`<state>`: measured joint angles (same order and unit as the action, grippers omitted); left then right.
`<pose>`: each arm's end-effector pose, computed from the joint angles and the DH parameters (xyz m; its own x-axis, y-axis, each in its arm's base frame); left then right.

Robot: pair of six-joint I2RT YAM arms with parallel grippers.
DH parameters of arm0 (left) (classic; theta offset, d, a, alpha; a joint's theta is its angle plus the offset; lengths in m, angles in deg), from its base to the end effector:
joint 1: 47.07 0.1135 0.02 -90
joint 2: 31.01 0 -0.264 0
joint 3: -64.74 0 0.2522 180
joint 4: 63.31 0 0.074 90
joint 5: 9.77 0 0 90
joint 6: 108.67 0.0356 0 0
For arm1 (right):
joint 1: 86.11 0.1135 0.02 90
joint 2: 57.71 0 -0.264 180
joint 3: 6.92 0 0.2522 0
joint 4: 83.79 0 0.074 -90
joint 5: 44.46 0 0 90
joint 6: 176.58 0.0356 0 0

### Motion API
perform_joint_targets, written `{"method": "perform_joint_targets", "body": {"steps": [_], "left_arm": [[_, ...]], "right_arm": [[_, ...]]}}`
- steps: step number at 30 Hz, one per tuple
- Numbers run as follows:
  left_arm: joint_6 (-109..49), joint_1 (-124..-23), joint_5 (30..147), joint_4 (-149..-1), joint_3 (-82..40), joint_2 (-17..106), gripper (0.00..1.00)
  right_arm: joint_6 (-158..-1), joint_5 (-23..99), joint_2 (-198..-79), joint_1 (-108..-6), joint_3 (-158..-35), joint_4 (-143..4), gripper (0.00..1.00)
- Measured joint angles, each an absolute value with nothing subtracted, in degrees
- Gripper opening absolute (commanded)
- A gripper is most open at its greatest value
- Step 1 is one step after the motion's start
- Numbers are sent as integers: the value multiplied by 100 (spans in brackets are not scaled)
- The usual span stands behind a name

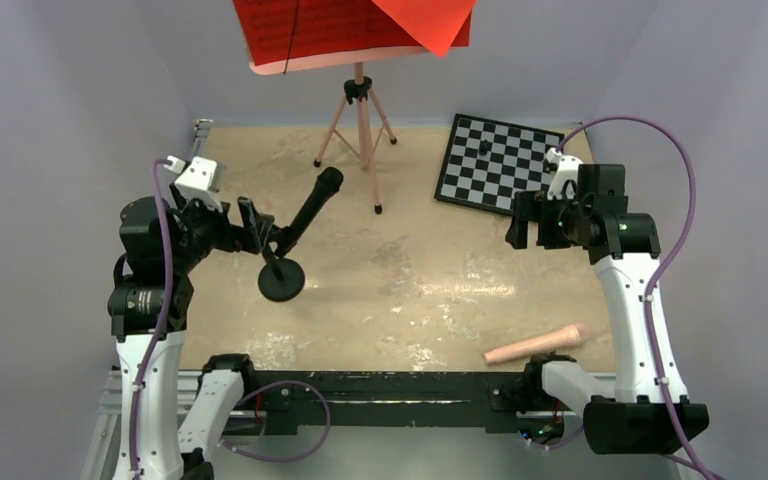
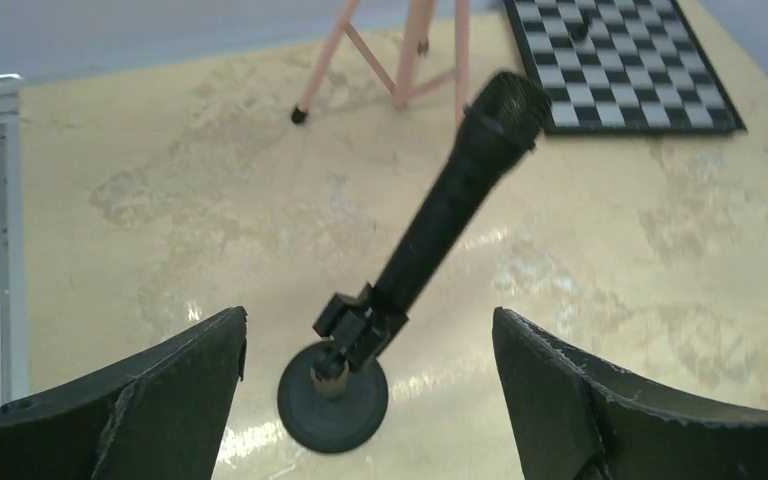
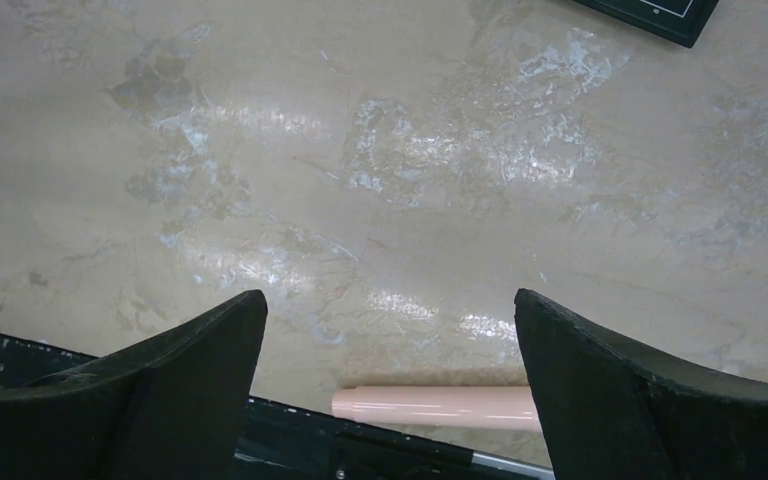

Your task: Pack up the instrument practice props

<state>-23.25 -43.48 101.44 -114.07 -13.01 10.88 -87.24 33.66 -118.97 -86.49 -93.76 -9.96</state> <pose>0.1320 -0.0046 0.4100 -0.2790 -0.0921 -0.9559 0.2691 0.9480 -0.1699 0.1931 0.0060 0.3727 -0.7445 -0.0063 -0.6676 -0.1392 0.9795 0.1459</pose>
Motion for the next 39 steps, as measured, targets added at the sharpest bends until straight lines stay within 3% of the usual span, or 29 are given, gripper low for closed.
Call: {"method": "perform_joint_targets", "body": {"steps": [4, 8, 11, 17, 21, 27, 39], "left_arm": [[-1472, -4348, 10843, -12242, -1556, 1260, 88], [-624, -4348, 11694, -13134, -2269, 1746, 97], [-189, -4350, 12133, -13560, -2737, 2056, 98], [547, -4369, 12601, -14038, -3049, 2522, 90], [980, -4536, 12561, -14436, -3519, 3123, 83], [1835, -4634, 12238, -15413, -4365, 4285, 77], [2383, -4852, 11265, -15855, -3985, 4506, 72]], "right_arm": [[-8770, 3237, -11947, -8649, -9420, -996, 99], [-9185, 2606, -12085, -8649, -9673, -917, 99], [-9500, 1996, -12236, -8649, -9909, -810, 99], [-10075, 855, -12655, -8640, -10384, -668, 98], [-10274, 414, -12837, -8435, -10541, -838, 92], [-10210, 184, -12819, -7989, -10438, -1697, 92], [-10254, 112, -13337, -7272, -10650, -2224, 91]]}}
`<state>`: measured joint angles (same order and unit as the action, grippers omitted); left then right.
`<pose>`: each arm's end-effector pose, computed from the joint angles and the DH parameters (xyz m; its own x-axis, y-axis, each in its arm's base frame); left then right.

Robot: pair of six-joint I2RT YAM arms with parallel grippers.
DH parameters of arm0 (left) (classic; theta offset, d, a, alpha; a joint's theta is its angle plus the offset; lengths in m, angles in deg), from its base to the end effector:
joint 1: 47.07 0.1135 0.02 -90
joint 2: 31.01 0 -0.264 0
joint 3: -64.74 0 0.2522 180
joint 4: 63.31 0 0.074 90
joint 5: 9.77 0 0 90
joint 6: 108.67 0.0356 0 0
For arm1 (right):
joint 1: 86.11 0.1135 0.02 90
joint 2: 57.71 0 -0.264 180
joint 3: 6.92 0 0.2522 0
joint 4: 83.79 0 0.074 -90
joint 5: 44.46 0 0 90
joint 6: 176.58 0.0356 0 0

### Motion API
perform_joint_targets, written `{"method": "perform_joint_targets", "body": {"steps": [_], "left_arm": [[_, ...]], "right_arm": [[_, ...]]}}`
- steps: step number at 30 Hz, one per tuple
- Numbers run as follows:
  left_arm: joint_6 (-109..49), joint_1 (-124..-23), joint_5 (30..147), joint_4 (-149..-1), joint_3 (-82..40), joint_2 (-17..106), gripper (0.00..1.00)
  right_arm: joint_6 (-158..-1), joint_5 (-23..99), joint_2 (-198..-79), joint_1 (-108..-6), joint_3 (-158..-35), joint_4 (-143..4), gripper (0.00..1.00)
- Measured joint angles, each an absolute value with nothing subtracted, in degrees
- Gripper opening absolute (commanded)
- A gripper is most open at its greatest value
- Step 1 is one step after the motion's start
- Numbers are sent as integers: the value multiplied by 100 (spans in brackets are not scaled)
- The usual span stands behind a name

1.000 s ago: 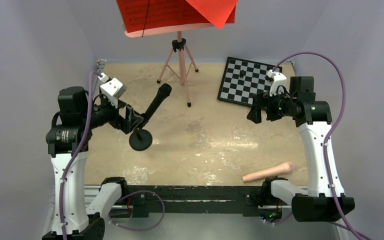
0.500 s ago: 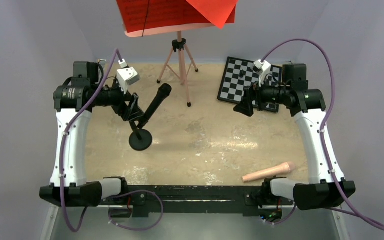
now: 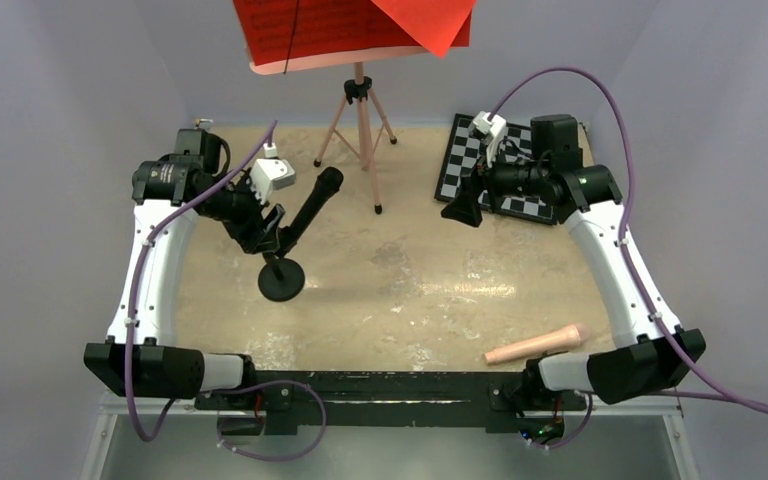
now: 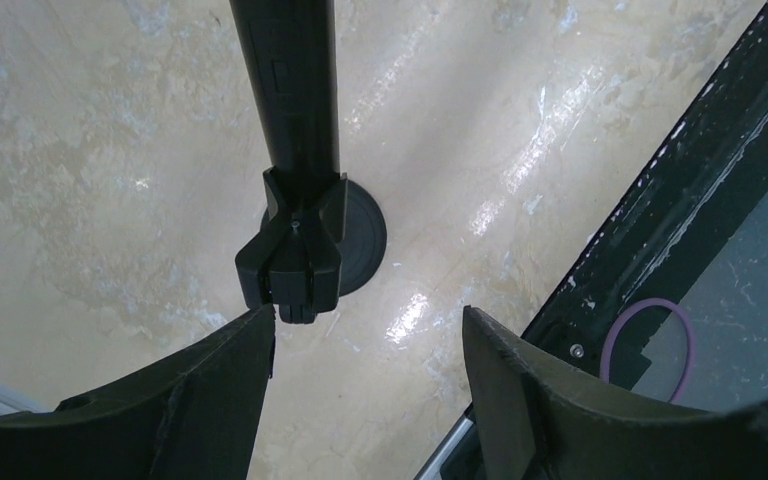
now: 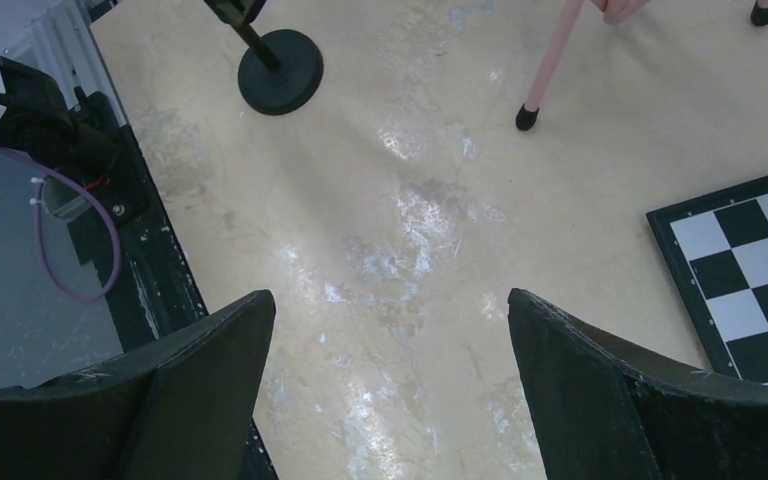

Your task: Pack up the instrument practice props

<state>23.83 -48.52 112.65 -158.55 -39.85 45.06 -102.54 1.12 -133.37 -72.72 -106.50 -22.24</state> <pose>0.2186 -0.0246 0.3946 -0.5195 0.5836 -0.6241 0.7923 0.6025 -0.0961 0.2510 0.0854 0.4108 -0.3773 -0.2917 -0.8789 -0.8408 0.5057 0.1931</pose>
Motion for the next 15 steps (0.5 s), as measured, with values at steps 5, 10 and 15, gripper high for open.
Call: {"method": "perform_joint_targets", "body": {"steps": [5, 10, 15], "left_arm": [[2390, -4918, 10962, -15557, -3666, 4506, 73], [2289, -4953, 10509, -15015, -3382, 4506, 74], [2318, -4981, 10433, -14821, -3246, 4605, 72]], "right_arm": [[-10315, 70, -13595, -7132, -10755, -2248, 91], [-10232, -26, -14069, -6870, -11168, -2373, 91], [-10060, -52, -14375, -6625, -11439, -2467, 91]]}}
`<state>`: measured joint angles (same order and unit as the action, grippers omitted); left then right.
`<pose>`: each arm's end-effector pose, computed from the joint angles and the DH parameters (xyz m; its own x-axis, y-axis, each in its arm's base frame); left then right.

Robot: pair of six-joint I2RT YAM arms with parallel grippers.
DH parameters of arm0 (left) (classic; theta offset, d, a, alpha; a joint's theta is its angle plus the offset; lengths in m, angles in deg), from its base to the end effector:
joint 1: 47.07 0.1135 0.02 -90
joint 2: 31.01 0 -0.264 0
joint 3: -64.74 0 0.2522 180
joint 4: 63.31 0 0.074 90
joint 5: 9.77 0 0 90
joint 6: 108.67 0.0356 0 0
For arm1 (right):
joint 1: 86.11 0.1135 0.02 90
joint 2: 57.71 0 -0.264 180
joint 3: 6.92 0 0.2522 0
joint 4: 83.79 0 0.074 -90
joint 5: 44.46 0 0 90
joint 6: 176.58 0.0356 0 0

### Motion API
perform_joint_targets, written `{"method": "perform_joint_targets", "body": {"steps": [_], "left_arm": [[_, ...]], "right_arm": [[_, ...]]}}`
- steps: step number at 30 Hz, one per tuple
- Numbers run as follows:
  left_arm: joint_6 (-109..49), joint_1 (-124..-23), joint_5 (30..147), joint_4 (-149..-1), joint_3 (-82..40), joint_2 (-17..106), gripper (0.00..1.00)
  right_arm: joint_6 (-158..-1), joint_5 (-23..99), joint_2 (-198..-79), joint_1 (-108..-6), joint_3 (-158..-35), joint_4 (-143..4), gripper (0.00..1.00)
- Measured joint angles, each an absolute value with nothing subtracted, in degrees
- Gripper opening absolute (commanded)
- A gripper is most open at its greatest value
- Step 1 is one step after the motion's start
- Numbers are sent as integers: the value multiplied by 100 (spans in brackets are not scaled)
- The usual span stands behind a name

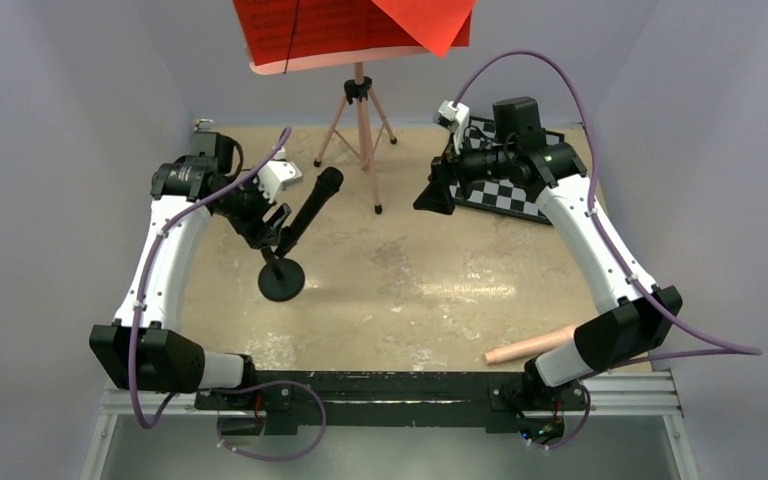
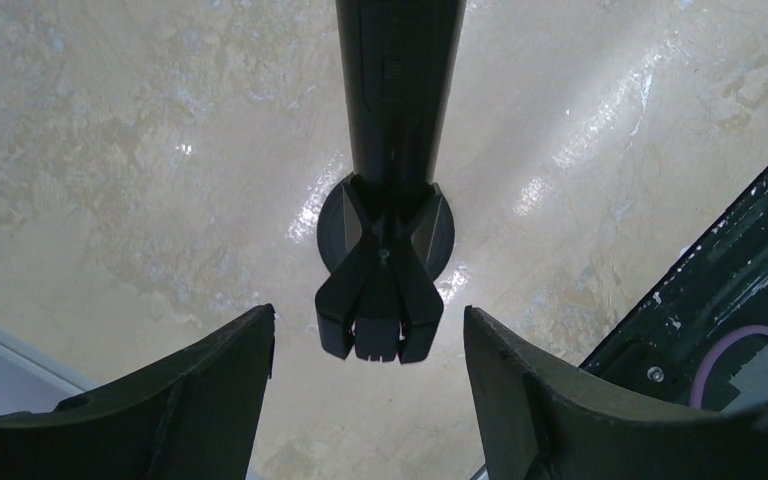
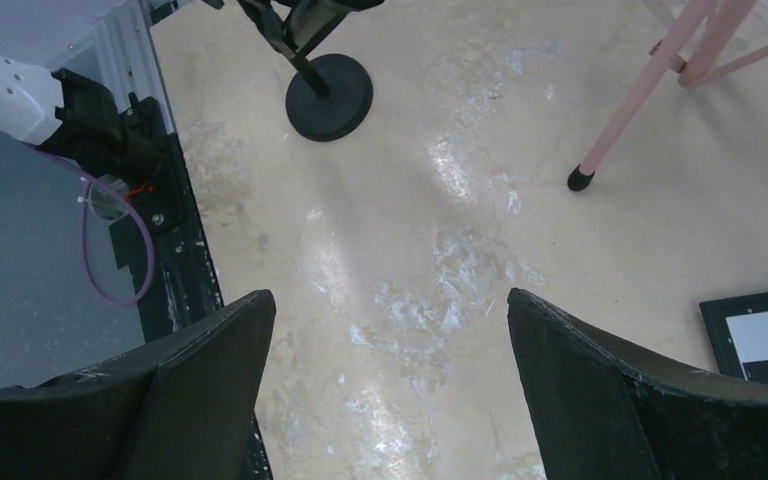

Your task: Pack up the instrument practice props

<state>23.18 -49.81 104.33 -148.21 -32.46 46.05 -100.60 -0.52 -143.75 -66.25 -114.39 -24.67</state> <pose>0.2421 -0.0261 0.3613 -0.5279 0.6350 -0.5641 0.7649 0.6441 0.0094 0.2872 0.1310 0.4087 -0.3710 -0.3127 -0.8744 -0.8880 0.3951 0.2354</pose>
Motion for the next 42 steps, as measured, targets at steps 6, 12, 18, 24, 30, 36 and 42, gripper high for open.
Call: {"method": "perform_joint_targets", "body": {"steps": [6, 12, 18, 24, 30, 36, 42], "left_arm": [[2313, -5158, 10544, -14642, -3246, 4991, 71], [2193, -5392, 10625, -14333, -3248, 5258, 72], [1526, -4796, 11410, -13394, -2925, 4600, 78], [1845, -3314, 12310, -13533, -2741, 3424, 77], [3430, -2951, 12697, -14521, -1849, 3016, 74], [3981, -2920, 12754, -14202, -1091, 3621, 58], [4272, -2931, 13079, -13750, -757, 3816, 44]], "right_arm": [[-10003, -39, -14388, -6579, -11455, -2467, 92], [-10007, 59, -14329, -6579, -11426, -2462, 92], [-10049, 101, -14163, -6579, -11376, -2290, 93], [-10169, 101, -14096, -6579, -11406, -1881, 93], [-10285, 94, -14179, -6579, -11728, -1402, 92], [-10392, 125, -14384, -6579, -12095, -1170, 92], [-10569, 289, -14268, -6579, -12038, -980, 93]]}}
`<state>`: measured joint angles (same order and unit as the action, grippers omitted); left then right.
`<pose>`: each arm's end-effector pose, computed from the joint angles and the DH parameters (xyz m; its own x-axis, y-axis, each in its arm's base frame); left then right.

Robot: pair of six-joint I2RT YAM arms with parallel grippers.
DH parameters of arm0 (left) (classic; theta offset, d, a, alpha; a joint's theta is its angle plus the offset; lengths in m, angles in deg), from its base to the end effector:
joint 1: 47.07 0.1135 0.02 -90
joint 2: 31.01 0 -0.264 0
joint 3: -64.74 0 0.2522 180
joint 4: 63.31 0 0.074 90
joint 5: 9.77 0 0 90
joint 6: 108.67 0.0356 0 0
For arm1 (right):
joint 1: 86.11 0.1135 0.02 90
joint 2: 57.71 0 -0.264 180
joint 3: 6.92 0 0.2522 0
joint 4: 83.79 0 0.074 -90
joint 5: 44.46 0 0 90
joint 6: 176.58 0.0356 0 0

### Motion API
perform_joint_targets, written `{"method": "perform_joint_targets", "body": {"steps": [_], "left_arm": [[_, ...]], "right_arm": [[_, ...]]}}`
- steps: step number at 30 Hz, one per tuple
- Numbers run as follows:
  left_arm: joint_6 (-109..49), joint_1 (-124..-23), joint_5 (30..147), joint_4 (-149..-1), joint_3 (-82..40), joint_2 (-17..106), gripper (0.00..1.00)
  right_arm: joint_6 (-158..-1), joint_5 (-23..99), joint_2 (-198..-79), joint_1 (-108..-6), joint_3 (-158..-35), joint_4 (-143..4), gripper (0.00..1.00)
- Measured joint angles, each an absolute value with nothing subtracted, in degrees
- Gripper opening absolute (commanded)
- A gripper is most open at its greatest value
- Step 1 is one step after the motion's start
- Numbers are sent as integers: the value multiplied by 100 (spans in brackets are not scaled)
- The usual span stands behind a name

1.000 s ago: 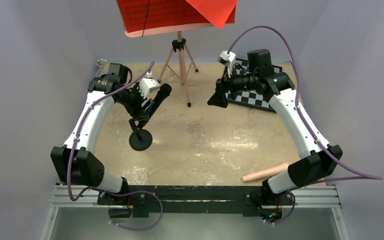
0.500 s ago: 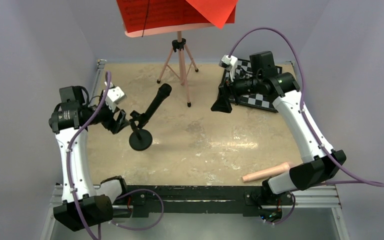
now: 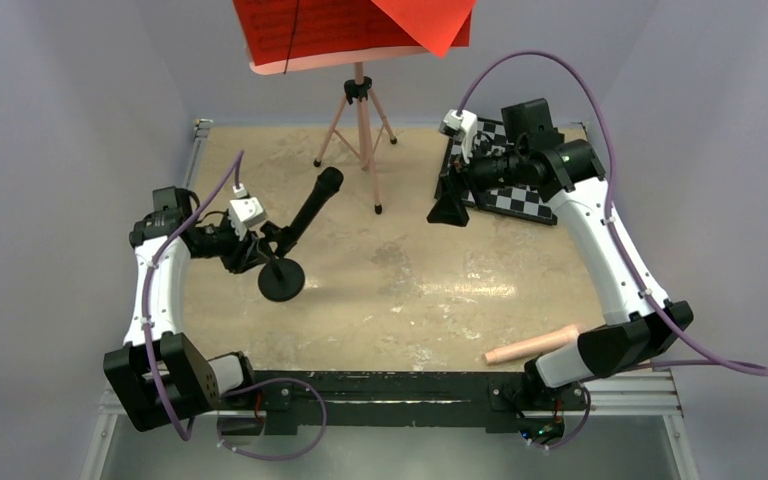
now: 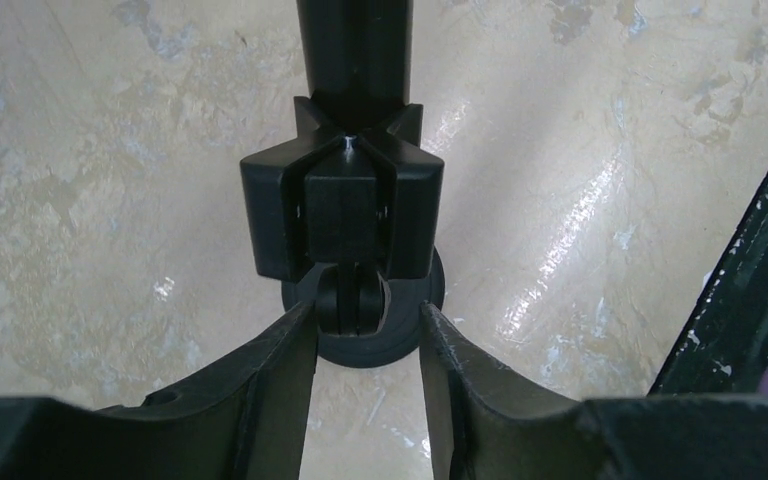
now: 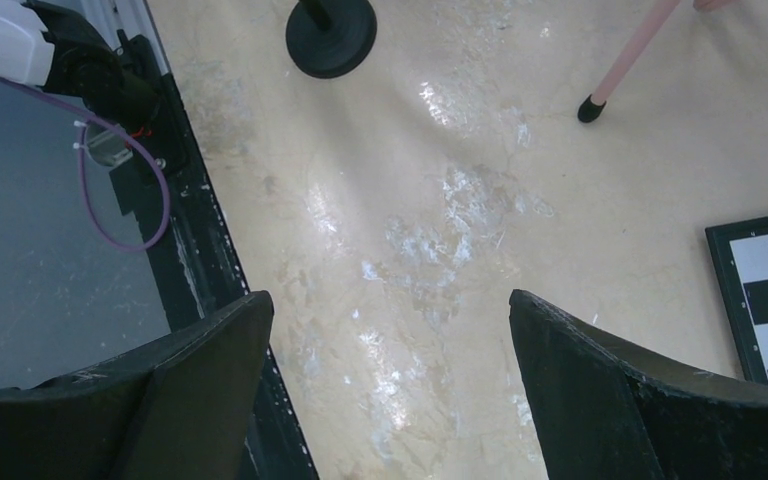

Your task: Pack up the instrument practice props

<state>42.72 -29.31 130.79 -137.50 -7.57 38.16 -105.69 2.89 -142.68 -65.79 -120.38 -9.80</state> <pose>0.2077 0.0377 0.2827 -0.3917 0.4601 -0.7967 0.8123 0.5796 -0.0647 0.2624 0.1229 0.4253 -0.4026 -0.4059 -0.8205 -0.8811 0.4148 0.2271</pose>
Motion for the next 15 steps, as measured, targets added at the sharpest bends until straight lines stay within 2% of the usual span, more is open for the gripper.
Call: {"method": "perform_joint_targets", "body": {"steps": [5, 10, 11, 15], "left_arm": [[4241, -3128, 13184, -13241, -477, 3820, 27], [4136, -3320, 13235, -12921, -407, 3831, 3], [4138, -3353, 13246, -12891, -396, 3837, 0], [4149, -3419, 13337, -12873, -361, 3846, 0]], "right_arm": [[-10628, 438, -14004, -6579, -11863, -886, 93], [-10639, 560, -13860, -6579, -11776, -849, 93], [-10643, 569, -13851, -6579, -11769, -827, 93], [-10696, 610, -13825, -6579, -11737, -784, 94]]}}
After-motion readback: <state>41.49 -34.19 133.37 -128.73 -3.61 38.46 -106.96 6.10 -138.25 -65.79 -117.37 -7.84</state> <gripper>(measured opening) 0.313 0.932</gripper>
